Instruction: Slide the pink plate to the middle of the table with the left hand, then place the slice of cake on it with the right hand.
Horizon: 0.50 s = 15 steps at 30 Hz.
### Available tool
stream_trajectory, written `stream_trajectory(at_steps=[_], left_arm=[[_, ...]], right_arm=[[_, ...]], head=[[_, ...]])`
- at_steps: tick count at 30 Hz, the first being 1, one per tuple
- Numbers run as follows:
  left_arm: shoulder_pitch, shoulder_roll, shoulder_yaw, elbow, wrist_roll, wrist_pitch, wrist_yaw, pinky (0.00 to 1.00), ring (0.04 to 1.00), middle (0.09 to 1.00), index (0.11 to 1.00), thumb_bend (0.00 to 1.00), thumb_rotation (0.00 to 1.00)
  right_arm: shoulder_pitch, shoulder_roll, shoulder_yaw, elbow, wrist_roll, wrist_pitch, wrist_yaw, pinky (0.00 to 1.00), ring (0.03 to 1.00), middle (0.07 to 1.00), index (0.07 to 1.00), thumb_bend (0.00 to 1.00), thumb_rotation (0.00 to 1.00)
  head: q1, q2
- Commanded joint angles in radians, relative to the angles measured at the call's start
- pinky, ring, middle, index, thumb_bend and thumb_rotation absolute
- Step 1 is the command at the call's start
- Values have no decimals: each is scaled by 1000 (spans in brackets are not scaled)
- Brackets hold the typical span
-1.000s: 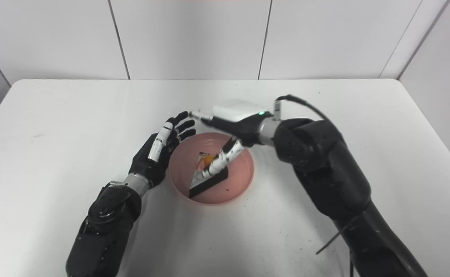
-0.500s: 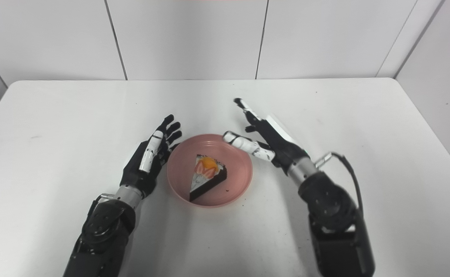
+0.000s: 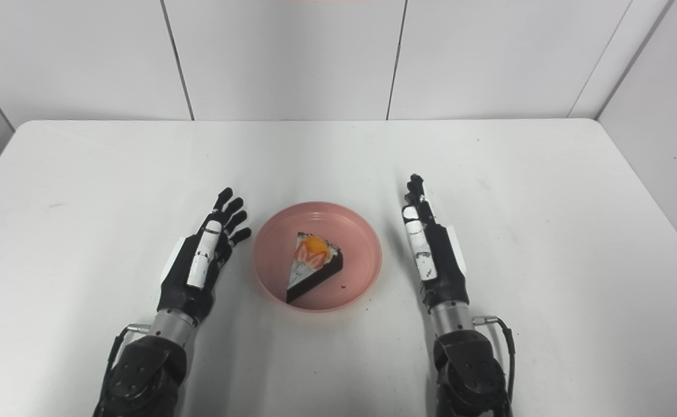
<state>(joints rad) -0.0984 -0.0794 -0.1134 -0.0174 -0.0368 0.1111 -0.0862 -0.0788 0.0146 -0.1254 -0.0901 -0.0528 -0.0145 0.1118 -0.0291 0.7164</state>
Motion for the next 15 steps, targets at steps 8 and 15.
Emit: stream_trajectory(at_steps=[8,15], left_arm=[[-10,12,13,4,-8,3,-7,971,966,975,981,380,1000],[-24,14,17,30,-5,-10,-13,967,965,974,980,377,1000]], right_arm=[[-17,-6,23,13,39,-44,-50,1000,1000,1000,1000,228,1000],[-23,-21,40,24,46,-36,-60,1000,987,1000,1000,244,1000]], head=[[18,3],[28,2]])
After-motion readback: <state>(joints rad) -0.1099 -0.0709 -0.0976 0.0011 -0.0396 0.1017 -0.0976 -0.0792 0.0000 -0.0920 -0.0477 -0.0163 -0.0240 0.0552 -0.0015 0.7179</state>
